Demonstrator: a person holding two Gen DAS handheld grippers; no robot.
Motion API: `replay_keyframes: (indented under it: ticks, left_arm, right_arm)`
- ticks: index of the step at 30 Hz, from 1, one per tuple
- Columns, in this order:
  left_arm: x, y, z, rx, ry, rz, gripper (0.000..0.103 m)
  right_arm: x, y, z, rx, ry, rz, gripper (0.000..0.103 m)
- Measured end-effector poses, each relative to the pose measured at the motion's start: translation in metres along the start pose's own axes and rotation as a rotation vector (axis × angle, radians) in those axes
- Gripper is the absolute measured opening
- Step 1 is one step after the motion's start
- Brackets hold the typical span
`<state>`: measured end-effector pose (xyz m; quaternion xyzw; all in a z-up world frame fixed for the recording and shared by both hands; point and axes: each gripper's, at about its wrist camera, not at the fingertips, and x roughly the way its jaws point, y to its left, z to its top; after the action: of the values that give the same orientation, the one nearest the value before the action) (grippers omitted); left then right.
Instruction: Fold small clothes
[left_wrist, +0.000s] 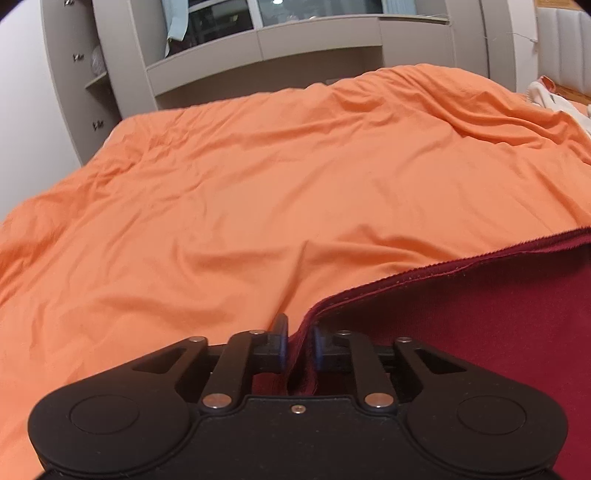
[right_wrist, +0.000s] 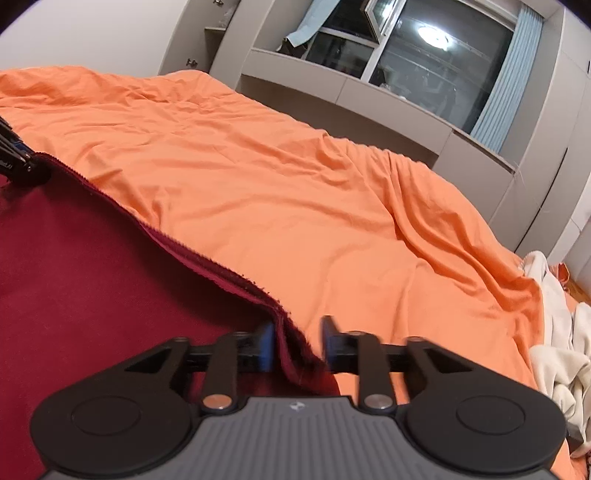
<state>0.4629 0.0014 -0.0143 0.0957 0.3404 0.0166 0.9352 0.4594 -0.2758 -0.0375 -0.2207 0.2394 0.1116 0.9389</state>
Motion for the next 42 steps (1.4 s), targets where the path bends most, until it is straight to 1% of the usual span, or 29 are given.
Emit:
replay_keyframes:
  ticks: [2,3,4,5,6,7,8,9,12,13,15,17,19,22,26,28,29,32,34,37,42]
  left_arm:
    - [0.000,0.005,-0.001,-0.032,0.008,-0.013,0.027]
    - [0.000,0.006,-0.001,-0.045,0.011,-0.020,0.032]
    - [0.000,0.007,0.000,-0.057,0.016,-0.023,0.036]
    - [-0.001,0.009,0.001,-0.066,0.015,-0.024,0.046]
    - [-0.003,0.010,0.002,-0.071,0.010,-0.023,0.060]
    - [-0.006,0.012,0.003,-0.080,0.002,-0.023,0.067]
    - [-0.009,0.014,0.004,-0.089,-0.006,-0.022,0.079]
    - [-0.013,0.015,0.006,-0.097,-0.015,-0.021,0.087]
    - [-0.022,0.018,0.008,-0.105,-0.023,-0.030,0.097]
    - [-0.024,0.018,0.007,-0.096,-0.021,-0.035,0.098]
    - [-0.024,0.015,0.003,-0.075,-0.014,-0.017,0.100]
    - [-0.019,0.013,-0.003,-0.053,0.010,0.014,0.100]
    - [-0.011,0.015,-0.008,-0.053,0.036,0.039,0.100]
    - [-0.001,0.027,-0.013,-0.116,0.077,0.059,0.100]
    - [0.010,0.048,-0.018,-0.229,0.121,0.038,0.100]
    - [0.015,0.055,-0.020,-0.269,0.143,0.029,0.100]
    - [0.018,0.057,-0.022,-0.284,0.154,0.026,0.100]
    - [0.026,0.061,-0.025,-0.314,0.188,0.019,0.100]
    - [0.032,0.063,-0.027,-0.333,0.209,0.012,0.101]
    - [0.028,0.067,-0.027,-0.364,0.201,0.005,0.101]
    - [0.005,0.069,-0.020,-0.405,0.132,-0.006,0.101]
  right_arm:
    - [-0.002,-0.003,0.000,0.015,0.002,0.009,0.058]
    - [-0.005,-0.004,0.000,0.019,0.003,0.011,0.065]
    - [-0.006,-0.005,0.000,0.020,0.006,0.010,0.069]
    - [-0.008,-0.005,0.000,0.018,0.006,0.006,0.075]
    - [-0.010,-0.005,0.000,0.015,0.005,0.002,0.081]
    - [-0.012,-0.006,0.000,0.013,0.004,-0.001,0.085]
    - [-0.015,-0.007,-0.001,0.013,0.004,-0.006,0.093]
    - [-0.018,-0.007,-0.002,0.011,0.003,-0.012,0.097]
    - [-0.031,-0.010,-0.009,-0.007,-0.002,-0.031,0.103]
    - [-0.036,-0.012,-0.013,-0.009,-0.004,-0.042,0.103]
    - [-0.040,-0.016,-0.021,0.003,0.002,-0.057,0.103]
    - [-0.037,-0.021,-0.030,0.035,0.020,-0.072,0.103]
    - [-0.032,-0.026,-0.037,0.069,0.036,-0.072,0.103]
    - [-0.025,-0.032,-0.043,0.109,0.033,-0.081,0.103]
    - [-0.017,-0.036,-0.045,0.128,0.013,-0.099,0.103]
    - [-0.013,-0.040,-0.046,0.151,0.013,-0.112,0.103]
    - [-0.010,-0.043,-0.047,0.166,0.020,-0.118,0.103]
    - [-0.004,-0.053,-0.051,0.223,0.050,-0.094,0.103]
    - [-0.005,-0.057,-0.052,0.245,0.054,-0.084,0.103]
    - [-0.012,-0.062,-0.048,0.260,0.052,-0.084,0.103]
    - [-0.041,-0.066,-0.039,0.279,0.037,-0.072,0.103]
